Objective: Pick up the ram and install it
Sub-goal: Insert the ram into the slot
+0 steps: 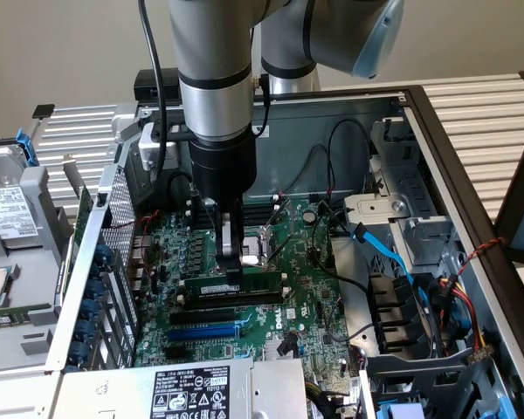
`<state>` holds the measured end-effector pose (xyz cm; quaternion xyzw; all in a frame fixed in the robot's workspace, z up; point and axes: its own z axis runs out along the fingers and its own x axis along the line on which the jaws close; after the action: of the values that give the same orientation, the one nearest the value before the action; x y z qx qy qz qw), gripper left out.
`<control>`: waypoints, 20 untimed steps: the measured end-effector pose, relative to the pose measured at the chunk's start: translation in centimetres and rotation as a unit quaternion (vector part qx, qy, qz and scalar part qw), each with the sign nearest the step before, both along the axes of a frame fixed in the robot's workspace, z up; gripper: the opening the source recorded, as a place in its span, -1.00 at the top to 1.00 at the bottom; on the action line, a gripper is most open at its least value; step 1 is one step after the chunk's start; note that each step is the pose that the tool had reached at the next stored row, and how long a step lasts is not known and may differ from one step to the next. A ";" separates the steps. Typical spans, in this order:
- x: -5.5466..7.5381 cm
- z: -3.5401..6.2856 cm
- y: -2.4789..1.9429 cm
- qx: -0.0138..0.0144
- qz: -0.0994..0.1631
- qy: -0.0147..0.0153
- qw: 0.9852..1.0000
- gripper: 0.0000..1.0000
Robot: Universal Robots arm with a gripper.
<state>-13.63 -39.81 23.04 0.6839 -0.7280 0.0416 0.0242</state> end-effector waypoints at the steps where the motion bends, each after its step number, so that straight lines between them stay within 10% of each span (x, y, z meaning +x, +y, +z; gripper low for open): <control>1: 0.0 0.00 0.00 0.000 0.000 0.000 1.000 0.76; 20: -0.1 0.20 0.07 -0.002 0.000 0.001 1.000 0.76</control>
<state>-13.75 -39.74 23.24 0.6837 -0.7281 0.0425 0.0262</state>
